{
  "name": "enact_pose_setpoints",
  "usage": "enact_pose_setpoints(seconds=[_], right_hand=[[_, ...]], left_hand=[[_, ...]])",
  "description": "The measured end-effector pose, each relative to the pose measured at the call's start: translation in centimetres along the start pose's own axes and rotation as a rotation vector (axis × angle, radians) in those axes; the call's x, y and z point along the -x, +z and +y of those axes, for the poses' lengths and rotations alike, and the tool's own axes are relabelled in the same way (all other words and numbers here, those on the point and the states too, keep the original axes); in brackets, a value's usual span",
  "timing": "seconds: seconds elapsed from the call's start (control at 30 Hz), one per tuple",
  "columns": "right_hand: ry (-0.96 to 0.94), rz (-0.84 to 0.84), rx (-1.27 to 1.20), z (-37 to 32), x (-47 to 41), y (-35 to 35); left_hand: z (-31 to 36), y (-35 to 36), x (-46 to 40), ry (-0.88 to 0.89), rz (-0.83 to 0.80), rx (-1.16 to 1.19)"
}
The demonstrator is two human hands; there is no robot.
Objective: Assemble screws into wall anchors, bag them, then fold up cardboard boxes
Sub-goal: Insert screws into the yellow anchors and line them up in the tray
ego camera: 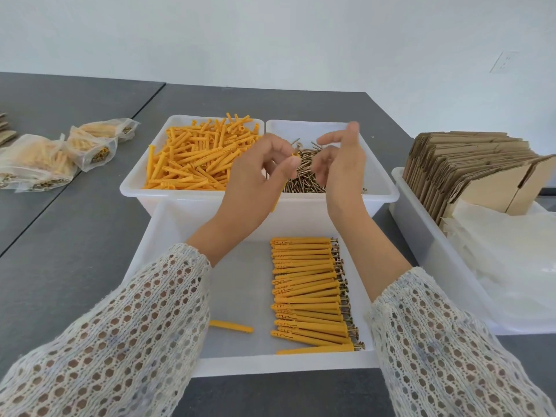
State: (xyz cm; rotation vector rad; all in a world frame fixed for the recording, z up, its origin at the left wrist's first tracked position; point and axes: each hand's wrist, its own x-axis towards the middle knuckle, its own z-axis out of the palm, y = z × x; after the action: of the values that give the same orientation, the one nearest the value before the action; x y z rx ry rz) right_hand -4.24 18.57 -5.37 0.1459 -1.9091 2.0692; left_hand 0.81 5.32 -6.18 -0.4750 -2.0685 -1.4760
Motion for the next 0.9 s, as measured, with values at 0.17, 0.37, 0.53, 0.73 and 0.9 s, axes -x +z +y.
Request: enact_pose_setpoints(seconds=[0.17, 0.37, 0.53, 0.73, 0.9], right_hand=[[0.321, 0.293, -0.191, 0.9, -1.7, -2.2], [0.249, 0.249, -0.007, 1.6, -1.7, -2.1], [0.205, 0.232, 0.093, 2.2, -1.9, -1.9], [0.173, 0.212, 0.151, 2.6, -2.0, -1.8], [-0.036, 0.069, 0.653, 3.7, -2.5, -2.2]], left_hand=[[-0.2, 0.7, 0.9, -0.251, -0.626, -0.097], [0.1, 3.4, 3.4, -0.312, -1.005, -0.249], [0.7, 4.9, 4.9, -0.173, -1.101, -0.431], [0.6, 4.7, 4.4, -0.117, -0.971, -0.426], [-0.3, 2.0, 2.1, 0.050, -0.452, -0.400]])
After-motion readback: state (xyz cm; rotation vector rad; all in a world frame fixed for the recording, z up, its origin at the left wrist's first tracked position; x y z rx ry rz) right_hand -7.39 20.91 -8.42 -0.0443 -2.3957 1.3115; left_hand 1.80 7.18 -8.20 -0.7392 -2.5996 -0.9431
